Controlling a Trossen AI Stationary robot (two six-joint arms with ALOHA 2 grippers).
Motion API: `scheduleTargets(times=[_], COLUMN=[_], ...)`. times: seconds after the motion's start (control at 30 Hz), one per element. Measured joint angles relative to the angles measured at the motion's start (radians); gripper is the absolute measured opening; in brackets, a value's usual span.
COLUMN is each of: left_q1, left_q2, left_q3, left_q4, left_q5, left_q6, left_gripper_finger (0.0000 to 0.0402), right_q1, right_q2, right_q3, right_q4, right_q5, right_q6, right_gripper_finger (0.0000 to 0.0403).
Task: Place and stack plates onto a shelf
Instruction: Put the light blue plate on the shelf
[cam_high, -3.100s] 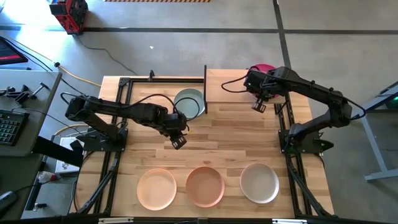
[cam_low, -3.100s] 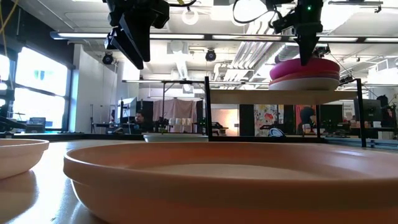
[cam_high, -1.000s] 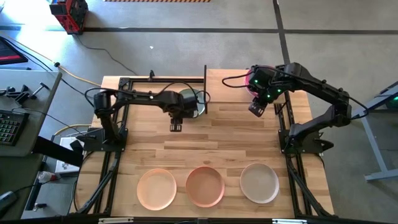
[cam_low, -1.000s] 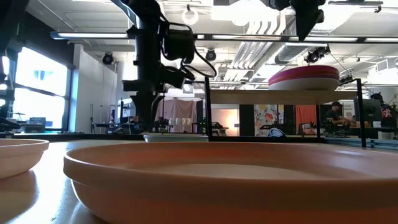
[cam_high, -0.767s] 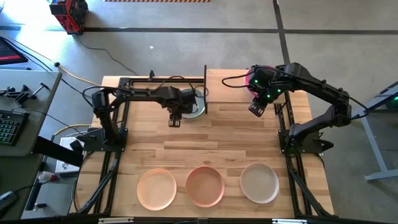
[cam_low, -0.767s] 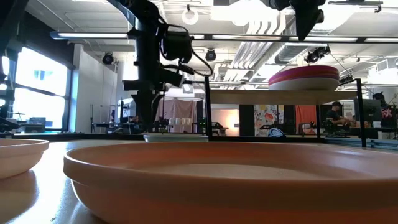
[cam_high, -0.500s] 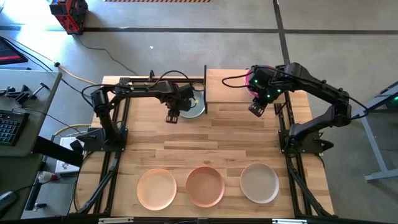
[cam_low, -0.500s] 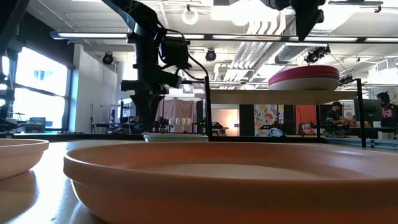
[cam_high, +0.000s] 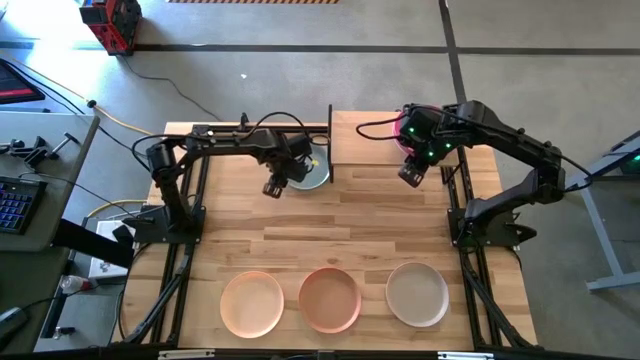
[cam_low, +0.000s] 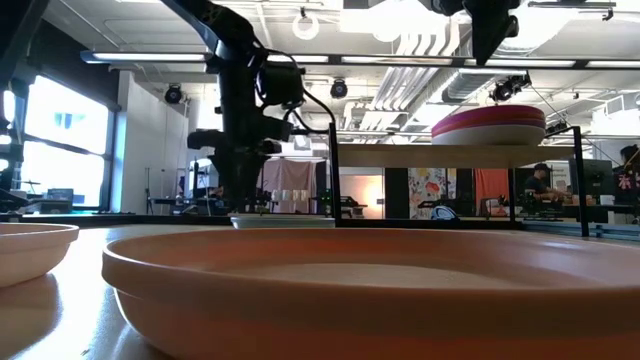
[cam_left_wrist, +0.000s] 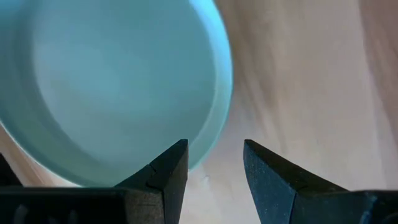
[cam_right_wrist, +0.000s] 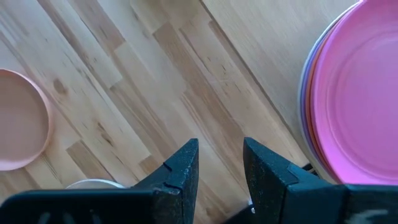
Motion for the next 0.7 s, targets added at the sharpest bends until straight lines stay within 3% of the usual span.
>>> scheduleTargets(times=[0.7], left_q1=[0.018], left_q2=[0.04], left_q3=[0.0], left_q4=[0.032], left_q5=[-0.029], left_q6=[0.077], left_gripper_finger=[0.0145], right_q1=[0.0], right_q2=[0.0], right_q3=[0.0], right_q4=[0.0], right_q5=[0.0], right_q6=[0.05], right_gripper_finger=[0.0103])
